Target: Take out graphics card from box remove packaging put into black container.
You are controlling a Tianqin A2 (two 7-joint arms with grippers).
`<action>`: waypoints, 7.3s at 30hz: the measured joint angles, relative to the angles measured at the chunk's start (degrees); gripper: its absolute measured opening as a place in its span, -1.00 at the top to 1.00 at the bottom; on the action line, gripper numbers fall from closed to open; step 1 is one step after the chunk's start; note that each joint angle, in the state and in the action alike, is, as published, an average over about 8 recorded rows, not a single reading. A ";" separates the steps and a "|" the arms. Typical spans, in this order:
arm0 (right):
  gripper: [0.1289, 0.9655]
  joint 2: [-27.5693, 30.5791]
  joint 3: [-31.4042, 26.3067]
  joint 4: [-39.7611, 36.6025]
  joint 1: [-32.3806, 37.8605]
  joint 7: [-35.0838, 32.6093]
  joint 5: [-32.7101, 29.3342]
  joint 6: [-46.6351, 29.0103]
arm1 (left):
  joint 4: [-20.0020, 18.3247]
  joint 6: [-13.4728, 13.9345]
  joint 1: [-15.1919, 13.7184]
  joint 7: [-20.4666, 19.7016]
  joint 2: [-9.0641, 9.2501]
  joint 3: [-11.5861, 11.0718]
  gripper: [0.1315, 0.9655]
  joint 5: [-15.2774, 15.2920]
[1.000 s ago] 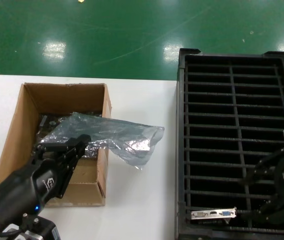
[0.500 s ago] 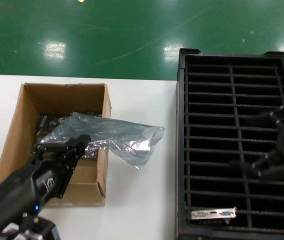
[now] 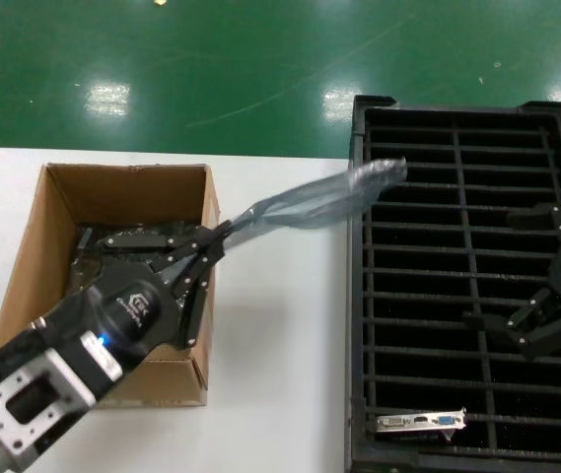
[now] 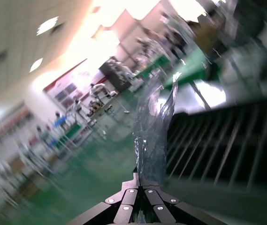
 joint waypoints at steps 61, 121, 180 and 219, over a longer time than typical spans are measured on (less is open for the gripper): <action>-1.00 -5.51 2.81 0.99 -7.18 -4.27 0.73 10.42 | 5.01 -29.39 -28.55 -5.29 -4.67 27.67 -0.51 -27.03; -1.00 -31.96 16.22 5.78 -41.60 -24.90 4.28 60.65 | 25.04 -9.13 -4.88 -16.77 30.35 -5.71 -1.00 -0.19; -1.00 -32.49 16.49 5.88 -42.29 -25.31 4.35 61.68 | 25.45 -8.72 -4.40 -17.00 31.06 -6.38 -1.00 0.36; -1.00 -32.49 16.49 5.88 -42.29 -25.31 4.35 61.68 | 25.45 -8.72 -4.40 -17.00 31.06 -6.38 -1.00 0.36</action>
